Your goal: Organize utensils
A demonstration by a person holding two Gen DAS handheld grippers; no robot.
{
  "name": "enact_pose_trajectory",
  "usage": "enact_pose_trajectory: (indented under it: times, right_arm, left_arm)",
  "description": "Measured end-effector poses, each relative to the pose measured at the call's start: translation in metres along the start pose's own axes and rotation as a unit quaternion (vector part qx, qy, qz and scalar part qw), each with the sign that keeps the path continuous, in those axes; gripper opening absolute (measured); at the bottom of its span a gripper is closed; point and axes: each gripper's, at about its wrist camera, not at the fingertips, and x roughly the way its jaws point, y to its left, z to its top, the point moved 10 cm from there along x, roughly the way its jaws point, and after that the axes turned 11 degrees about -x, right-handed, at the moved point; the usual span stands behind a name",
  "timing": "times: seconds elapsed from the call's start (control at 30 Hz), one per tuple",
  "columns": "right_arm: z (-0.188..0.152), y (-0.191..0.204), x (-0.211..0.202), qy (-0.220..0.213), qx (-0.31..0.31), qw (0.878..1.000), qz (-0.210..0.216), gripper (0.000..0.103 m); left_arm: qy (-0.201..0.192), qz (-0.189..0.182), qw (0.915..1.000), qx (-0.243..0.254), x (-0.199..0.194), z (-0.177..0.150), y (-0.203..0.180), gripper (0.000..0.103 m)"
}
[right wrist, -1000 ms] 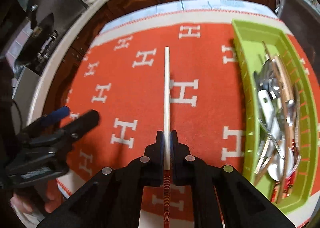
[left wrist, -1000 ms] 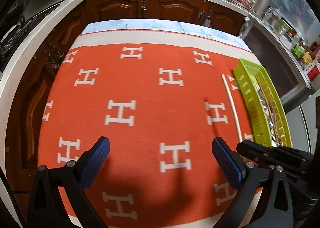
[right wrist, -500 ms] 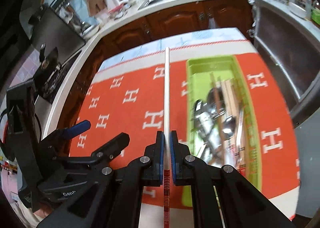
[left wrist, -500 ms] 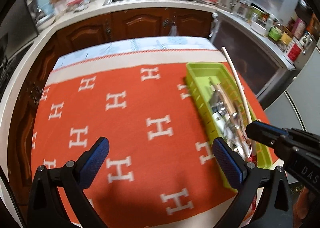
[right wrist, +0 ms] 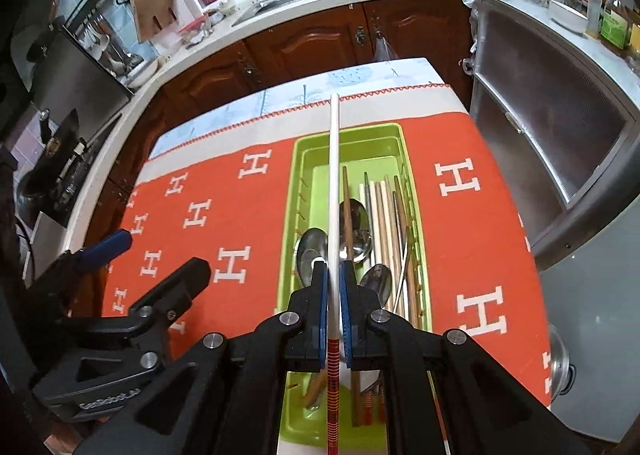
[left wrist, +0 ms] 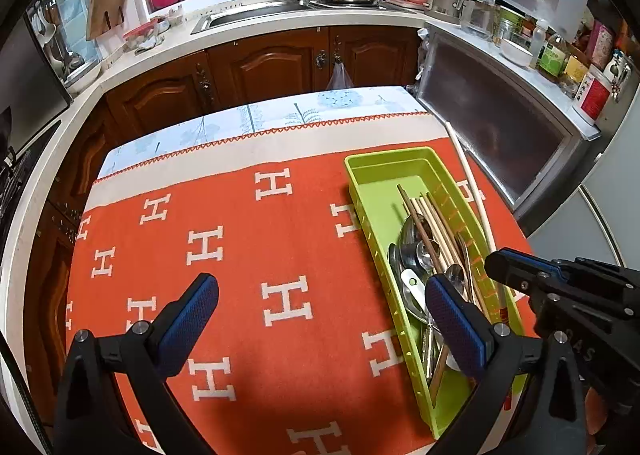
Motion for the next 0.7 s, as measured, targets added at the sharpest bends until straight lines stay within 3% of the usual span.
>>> enact_pose_trajectory:
  times: [0.1,0.27,0.7]
  right_arm:
    - [0.001,-0.005,0.009,0.004,-0.005,1.0,-0.02,0.007]
    - [0.002,0.003,0.015,-0.003,0.003,1.0,-0.019,0.027]
    - [0.0,0.044,-0.007,-0.03,-0.003,1.0,-0.001,0.027]
  left_arm:
    - [0.003,0.002,1.0,-0.004,0.002,0.0,0.002,0.102]
    - [-0.001,0.003,0.9999,-0.011,0.0,0.0,0.008,0.102]
    - [-0.011,0.009,0.9993,-0.034,-0.018,-0.001,0.035,0.102]
